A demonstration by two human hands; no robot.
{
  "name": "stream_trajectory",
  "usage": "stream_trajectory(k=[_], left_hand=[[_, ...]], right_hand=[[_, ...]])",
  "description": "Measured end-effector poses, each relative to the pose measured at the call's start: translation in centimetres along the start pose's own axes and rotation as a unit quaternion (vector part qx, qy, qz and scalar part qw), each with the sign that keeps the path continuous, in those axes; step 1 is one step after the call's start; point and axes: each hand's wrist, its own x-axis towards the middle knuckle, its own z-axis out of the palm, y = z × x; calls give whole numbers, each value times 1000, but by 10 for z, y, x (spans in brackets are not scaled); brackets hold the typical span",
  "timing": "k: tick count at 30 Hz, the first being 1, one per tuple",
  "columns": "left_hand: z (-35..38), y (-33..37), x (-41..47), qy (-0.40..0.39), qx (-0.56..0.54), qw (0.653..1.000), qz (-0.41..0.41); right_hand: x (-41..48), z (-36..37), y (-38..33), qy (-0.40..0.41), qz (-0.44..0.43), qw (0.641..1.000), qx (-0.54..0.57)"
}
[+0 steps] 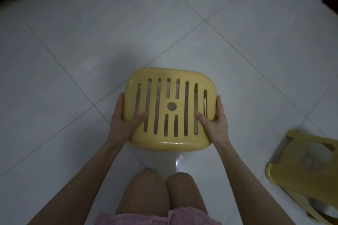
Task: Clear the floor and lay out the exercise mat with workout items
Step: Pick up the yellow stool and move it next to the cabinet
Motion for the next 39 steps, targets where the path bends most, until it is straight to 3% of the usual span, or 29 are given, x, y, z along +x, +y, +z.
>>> stream_trajectory(k=[8,16,23,31,39], left_hand=[[-60,109,-70,28,-19,999,8],[-155,278,-196,66,-57,996,6],[-218,358,-275,124,-76,989,12],[-298,366,-324,209,-110,972,12],[-415,327,-352,283,-147,948,-5]], right_hand=[[-67,-33,-122,-12,-28,999,-12],[-183,-91,-304,-63,-70,995,-18],[-250,-105,-401,-105,-108,989,5],[-297,-50,-460,-173,-161,972,-7],[-358,65,-501,-244,-188,951,-35]])
